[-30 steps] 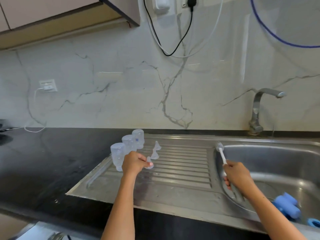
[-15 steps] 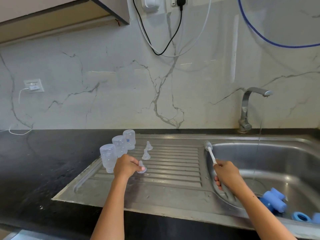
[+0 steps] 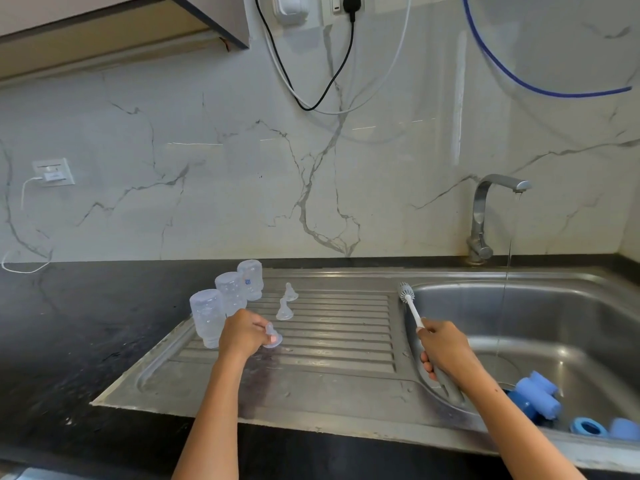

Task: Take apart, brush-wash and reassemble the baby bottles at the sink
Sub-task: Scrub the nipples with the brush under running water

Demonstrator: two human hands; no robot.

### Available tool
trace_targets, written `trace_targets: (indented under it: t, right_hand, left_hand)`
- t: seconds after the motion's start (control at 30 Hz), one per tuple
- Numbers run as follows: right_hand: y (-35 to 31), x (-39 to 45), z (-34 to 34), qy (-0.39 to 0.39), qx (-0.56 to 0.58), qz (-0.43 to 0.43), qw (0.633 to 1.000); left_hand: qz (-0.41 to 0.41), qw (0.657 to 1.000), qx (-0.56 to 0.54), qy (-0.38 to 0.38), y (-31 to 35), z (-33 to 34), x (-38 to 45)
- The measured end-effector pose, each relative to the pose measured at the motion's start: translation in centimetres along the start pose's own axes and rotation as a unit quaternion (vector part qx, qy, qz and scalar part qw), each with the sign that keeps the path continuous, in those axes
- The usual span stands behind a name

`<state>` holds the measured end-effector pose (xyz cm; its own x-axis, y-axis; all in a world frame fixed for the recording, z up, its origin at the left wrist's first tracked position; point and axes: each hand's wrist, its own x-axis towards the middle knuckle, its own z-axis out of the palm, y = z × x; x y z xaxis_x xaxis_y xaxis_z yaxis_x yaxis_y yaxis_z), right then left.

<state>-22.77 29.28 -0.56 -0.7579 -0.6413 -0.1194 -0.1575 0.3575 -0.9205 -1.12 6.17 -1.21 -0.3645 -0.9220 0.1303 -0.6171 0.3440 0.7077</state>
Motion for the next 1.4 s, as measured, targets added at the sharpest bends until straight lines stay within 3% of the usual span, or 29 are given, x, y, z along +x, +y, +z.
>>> trace_targets:
  t: [0.3,0.57,0.77,1.07,1.4]
  right_hand:
    - [0.1,0.2,-0.1,-0.012,-0.007,0.002,1.0]
    - [0.1,0.5,-0.5,-0.004,0.025,0.017,1.0]
    - [1.5,1.9,-5.6,0.048,0.083,0.075,0.993]
    - [8.0,2.1,-18.8,0.159,0.003,0.122,0.98]
    - [10.0,3.4,-20.1,0.112,-0.025,0.131,0.985]
  left_hand:
    - [-0.002,0.998,-0.056,-0.001,-0.2,-0.1,0.1]
    - [0.146,0.973,-0.133,0.118,2.9,0.6,-1.0]
    - [0.231,0.966,-0.117,0.027,8.4,5.6,-1.5]
    - [0.278,0.95,-0.097,-0.103,18.4,17.4,-3.6]
    - [0.283,0.935,-0.038,-0.212,24.0,28.1,-3.4]
